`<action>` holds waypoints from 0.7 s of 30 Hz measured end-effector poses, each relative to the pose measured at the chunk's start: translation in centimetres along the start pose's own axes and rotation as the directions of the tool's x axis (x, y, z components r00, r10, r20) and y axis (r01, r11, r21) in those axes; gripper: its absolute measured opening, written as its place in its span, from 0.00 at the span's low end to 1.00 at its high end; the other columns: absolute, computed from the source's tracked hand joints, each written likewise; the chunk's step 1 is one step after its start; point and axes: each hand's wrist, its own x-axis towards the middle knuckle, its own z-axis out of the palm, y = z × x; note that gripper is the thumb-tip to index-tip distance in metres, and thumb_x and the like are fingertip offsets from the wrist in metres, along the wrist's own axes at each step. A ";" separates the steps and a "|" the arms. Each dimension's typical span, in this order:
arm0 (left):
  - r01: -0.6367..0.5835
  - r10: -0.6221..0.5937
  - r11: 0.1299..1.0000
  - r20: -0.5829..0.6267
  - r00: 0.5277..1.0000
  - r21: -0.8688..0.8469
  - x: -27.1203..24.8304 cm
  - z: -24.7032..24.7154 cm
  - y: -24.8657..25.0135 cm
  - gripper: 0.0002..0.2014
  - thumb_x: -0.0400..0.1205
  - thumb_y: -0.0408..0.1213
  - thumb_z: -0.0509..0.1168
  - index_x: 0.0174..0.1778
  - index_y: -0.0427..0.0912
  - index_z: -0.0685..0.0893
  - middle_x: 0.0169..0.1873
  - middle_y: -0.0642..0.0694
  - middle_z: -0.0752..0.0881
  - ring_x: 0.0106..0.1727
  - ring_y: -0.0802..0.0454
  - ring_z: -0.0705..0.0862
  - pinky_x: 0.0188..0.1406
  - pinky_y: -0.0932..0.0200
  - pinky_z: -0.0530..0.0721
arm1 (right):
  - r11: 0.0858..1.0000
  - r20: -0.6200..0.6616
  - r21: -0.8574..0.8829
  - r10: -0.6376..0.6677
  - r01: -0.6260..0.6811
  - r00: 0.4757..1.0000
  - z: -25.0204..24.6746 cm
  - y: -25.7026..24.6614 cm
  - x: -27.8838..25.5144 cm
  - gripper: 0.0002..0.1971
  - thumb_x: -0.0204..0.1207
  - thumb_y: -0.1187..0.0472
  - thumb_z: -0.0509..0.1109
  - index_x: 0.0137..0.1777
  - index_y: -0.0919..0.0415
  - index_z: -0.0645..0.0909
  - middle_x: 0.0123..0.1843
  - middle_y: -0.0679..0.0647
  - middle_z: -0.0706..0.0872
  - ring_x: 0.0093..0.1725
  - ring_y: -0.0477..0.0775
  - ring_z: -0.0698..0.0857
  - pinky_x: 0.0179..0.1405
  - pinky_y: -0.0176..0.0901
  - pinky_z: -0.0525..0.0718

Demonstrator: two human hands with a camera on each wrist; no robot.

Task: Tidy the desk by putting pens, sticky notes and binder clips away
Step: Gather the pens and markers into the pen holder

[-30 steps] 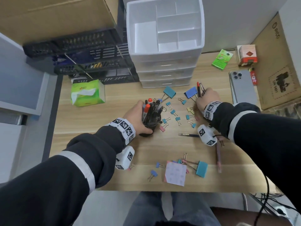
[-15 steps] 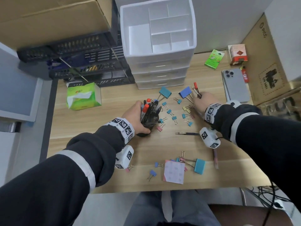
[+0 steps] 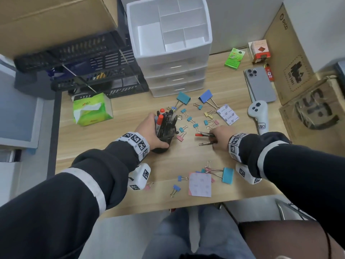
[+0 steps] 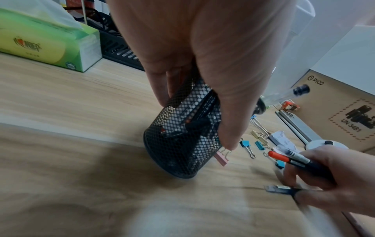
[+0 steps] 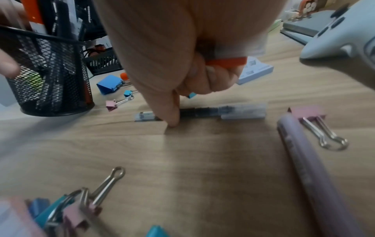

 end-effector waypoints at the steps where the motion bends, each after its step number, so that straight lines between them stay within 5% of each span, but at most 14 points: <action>1: -0.001 0.001 1.000 -0.002 1.000 0.000 -0.2 0.0 -0.1 0.44 0.56 0.48 0.88 0.61 0.48 0.68 0.52 0.51 0.83 0.51 0.48 0.84 0.50 0.54 0.82 | 1.000 -0.023 -0.024 0.004 -0.005 1.000 0.2 0.0 0.0 0.04 0.69 0.56 0.70 0.39 0.49 0.77 0.42 0.49 0.83 0.42 0.55 0.81 0.36 0.41 0.76; 5: 0.004 -0.004 1.000 -0.009 1.000 -0.007 -1.0 0.3 -0.5 0.44 0.56 0.47 0.88 0.62 0.47 0.69 0.52 0.51 0.83 0.51 0.49 0.84 0.51 0.53 0.84 | 0.999 -0.104 0.036 -0.010 0.014 0.995 0.4 0.1 -0.8 0.07 0.72 0.50 0.69 0.43 0.51 0.77 0.45 0.52 0.82 0.40 0.54 0.79 0.35 0.42 0.74; 9: -0.013 0.013 1.000 -0.011 1.000 -0.021 -1.4 0.4 0.1 0.45 0.56 0.48 0.88 0.63 0.47 0.69 0.52 0.52 0.82 0.51 0.51 0.84 0.50 0.54 0.84 | 0.948 -0.166 0.272 0.213 -0.163 0.963 -0.5 1.0 -2.0 0.13 0.79 0.45 0.62 0.47 0.56 0.75 0.40 0.55 0.84 0.38 0.56 0.82 0.38 0.46 0.80; 14: -0.060 0.060 0.998 -0.010 0.998 -0.012 -1.4 0.2 1.6 0.45 0.55 0.49 0.87 0.63 0.47 0.70 0.50 0.54 0.82 0.50 0.51 0.84 0.48 0.55 0.84 | 0.840 -0.116 0.412 0.434 -0.354 0.894 0.2 3.8 -4.7 0.11 0.77 0.51 0.63 0.49 0.58 0.79 0.40 0.55 0.85 0.38 0.59 0.85 0.39 0.46 0.85; 18: -0.079 0.079 0.997 0.014 0.997 0.014 -1.2 -0.1 2.4 0.43 0.56 0.50 0.87 0.61 0.49 0.69 0.49 0.54 0.82 0.49 0.52 0.84 0.47 0.55 0.85 | 0.802 -0.094 0.390 0.524 -0.453 0.847 0.7 4.6 -6.3 0.08 0.77 0.51 0.65 0.45 0.55 0.78 0.36 0.54 0.84 0.33 0.57 0.84 0.30 0.42 0.80; 21: -0.076 0.075 0.997 0.021 0.997 0.027 -1.4 0.0 2.2 0.43 0.56 0.49 0.87 0.60 0.49 0.69 0.49 0.54 0.82 0.49 0.52 0.84 0.49 0.51 0.87 | 0.774 -0.007 0.364 0.559 -0.518 0.829 1.1 4.2 -6.4 0.08 0.75 0.53 0.68 0.42 0.58 0.79 0.37 0.55 0.85 0.34 0.58 0.86 0.36 0.47 0.88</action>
